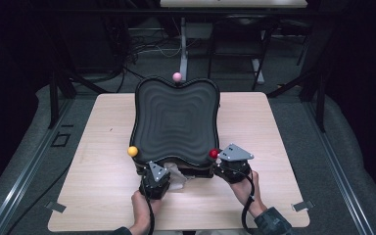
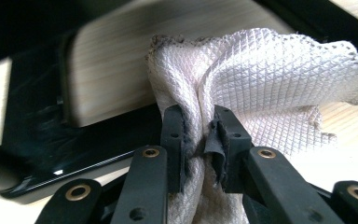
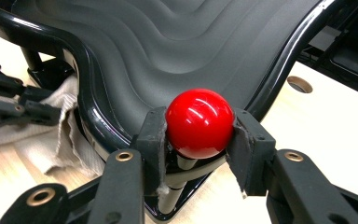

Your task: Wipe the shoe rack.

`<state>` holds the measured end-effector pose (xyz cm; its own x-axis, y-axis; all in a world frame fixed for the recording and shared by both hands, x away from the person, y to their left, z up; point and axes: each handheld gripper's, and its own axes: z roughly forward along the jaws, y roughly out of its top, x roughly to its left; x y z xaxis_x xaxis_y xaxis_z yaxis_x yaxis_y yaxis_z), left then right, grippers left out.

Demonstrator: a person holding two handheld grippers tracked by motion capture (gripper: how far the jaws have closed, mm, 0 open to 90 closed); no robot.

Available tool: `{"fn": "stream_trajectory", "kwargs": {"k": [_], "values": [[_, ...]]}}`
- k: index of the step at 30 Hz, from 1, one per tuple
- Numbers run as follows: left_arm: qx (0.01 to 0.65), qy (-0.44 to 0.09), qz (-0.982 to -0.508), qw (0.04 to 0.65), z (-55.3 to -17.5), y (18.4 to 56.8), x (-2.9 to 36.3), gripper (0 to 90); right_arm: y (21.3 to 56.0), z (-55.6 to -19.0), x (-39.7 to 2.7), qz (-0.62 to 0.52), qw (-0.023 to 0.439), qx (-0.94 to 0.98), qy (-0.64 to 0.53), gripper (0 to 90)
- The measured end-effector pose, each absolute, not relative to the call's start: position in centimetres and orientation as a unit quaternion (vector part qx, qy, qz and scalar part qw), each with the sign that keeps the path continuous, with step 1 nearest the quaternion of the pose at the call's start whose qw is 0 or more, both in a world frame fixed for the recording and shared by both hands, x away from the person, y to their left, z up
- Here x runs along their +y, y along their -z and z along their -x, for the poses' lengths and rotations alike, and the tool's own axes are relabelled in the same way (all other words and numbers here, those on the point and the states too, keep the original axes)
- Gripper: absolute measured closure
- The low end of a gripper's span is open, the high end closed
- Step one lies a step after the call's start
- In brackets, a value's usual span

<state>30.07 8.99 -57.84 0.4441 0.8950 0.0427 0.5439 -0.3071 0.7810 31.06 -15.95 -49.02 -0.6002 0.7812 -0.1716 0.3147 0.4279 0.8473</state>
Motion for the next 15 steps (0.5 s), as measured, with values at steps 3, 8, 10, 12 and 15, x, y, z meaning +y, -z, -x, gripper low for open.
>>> {"fn": "stream_trajectory", "kwargs": {"k": [3,8,10,12,15], "values": [[0.462,-0.240,-0.772,0.364,-30.1,57.9,8.1,75.8,49.0,-31.1,-16.0,-0.344,0.284,0.796,-0.409,59.8],[0.456,-0.235,-0.774,0.372,-30.0,58.0,6.9,75.8,49.0,-31.1,-16.0,-0.344,0.284,0.796,-0.409,59.8],[0.452,-0.232,-0.775,0.376,-30.0,58.1,6.3,75.8,49.0,-31.1,-16.0,-0.344,0.284,0.796,-0.409,59.8],[0.451,-0.229,-0.775,0.380,-30.0,58.1,5.8,75.8,49.0,-31.1,-16.0,-0.344,0.284,0.796,-0.409,59.9],[0.448,-0.221,-0.776,0.386,-30.0,58.2,5.2,75.9,49.0,-31.1,-16.0,-0.344,0.283,0.796,-0.411,59.9]]}}
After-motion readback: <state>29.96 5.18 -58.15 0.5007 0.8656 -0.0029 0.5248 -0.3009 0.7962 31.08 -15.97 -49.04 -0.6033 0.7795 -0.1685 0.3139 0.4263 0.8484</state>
